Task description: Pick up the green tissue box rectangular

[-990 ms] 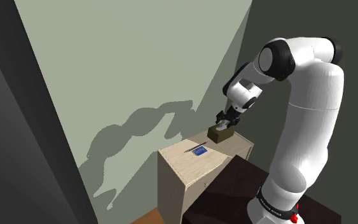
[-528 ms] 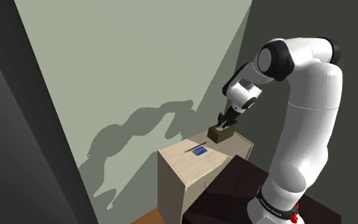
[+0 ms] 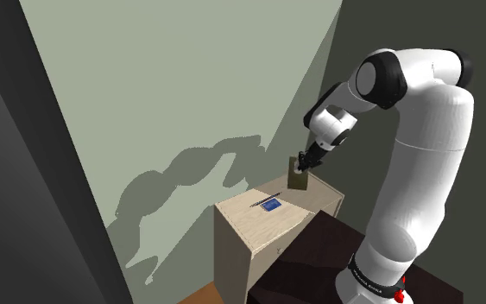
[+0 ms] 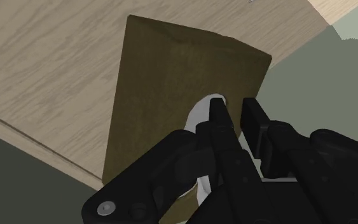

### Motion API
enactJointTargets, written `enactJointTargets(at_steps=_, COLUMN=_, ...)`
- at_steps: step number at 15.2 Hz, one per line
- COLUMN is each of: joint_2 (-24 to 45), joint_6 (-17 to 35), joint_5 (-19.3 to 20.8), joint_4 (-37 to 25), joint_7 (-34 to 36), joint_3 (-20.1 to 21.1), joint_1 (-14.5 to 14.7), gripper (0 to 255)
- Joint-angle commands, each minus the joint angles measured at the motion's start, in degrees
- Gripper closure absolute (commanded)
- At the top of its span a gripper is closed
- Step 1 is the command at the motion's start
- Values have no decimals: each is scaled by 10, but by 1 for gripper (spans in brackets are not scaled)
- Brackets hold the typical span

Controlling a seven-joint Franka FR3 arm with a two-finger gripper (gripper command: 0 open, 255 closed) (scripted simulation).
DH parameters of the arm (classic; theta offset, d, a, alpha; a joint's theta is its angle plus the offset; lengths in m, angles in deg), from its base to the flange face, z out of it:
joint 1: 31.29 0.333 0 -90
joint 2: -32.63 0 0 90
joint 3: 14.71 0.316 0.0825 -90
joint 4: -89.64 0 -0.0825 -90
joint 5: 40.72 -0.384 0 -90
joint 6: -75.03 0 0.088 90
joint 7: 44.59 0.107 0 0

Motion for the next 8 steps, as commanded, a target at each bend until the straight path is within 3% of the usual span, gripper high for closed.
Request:
enactJointTargets(at_steps=1, joint_2=-15, joint_6=-4, joint_5=24, joint_4=2, joint_7=20, joint_3=-7, joint_1=5, gripper=255)
enactJointTargets(at_steps=8, joint_2=-73, joint_6=-21, joint_5=110, joint_4=6, joint_7=93, joint_3=-26, joint_1=17, gripper=255)
